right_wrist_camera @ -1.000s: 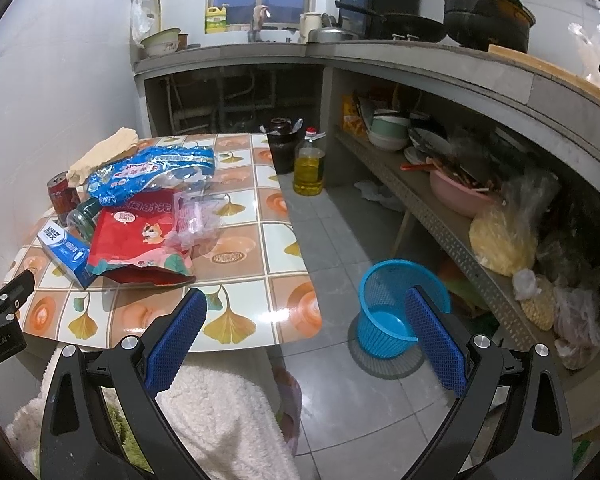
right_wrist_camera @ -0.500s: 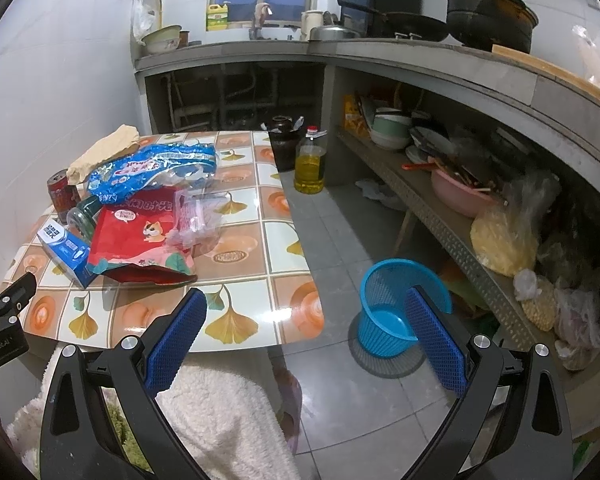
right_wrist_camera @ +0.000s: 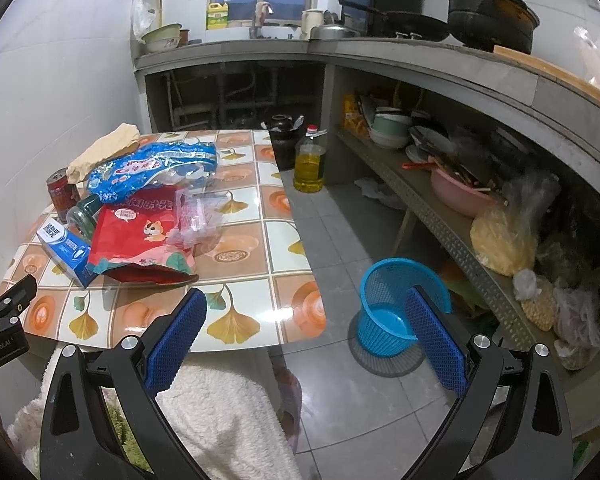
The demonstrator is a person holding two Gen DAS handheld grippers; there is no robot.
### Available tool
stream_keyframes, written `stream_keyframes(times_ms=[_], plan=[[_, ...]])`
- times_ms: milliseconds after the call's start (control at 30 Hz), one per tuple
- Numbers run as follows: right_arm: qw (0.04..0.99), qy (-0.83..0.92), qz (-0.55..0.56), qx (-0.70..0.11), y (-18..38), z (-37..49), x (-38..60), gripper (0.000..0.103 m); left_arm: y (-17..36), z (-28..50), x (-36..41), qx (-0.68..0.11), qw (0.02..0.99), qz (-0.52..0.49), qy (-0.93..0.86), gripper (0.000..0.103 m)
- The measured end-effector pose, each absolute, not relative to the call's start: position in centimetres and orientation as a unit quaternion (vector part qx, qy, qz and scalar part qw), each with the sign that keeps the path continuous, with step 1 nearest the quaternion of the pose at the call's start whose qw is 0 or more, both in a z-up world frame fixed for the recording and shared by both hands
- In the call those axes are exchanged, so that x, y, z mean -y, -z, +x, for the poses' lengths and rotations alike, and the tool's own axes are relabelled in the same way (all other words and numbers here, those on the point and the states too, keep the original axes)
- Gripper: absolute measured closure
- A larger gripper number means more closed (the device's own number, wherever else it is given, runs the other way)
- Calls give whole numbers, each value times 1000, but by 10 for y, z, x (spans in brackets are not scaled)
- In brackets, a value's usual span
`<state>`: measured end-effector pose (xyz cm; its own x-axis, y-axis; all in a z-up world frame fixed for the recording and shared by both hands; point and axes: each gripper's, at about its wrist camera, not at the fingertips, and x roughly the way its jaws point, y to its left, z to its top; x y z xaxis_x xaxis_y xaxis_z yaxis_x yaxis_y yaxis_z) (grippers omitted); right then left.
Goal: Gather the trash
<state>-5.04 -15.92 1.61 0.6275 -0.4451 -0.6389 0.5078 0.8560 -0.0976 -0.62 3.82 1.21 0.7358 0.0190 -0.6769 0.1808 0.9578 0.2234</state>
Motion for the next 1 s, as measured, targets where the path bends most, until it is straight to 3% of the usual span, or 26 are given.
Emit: stream_keyframes(times_ms=[400,633,800,1000], plan=[[898,262,40,-350,-13,-41,156,8,-6,5,-48,-379,916,125,44,5],[930,209,38,-301,-42,1,152,8,5,41,-89,-425,901,51,66,5],[955,131,63,-259,-60,30,145,8,-1,63,-129,-396,916,-10,57,5],[955,91,64,-276,-65,66,136,8,2,94,-157,-395,913,-54,80,5]])
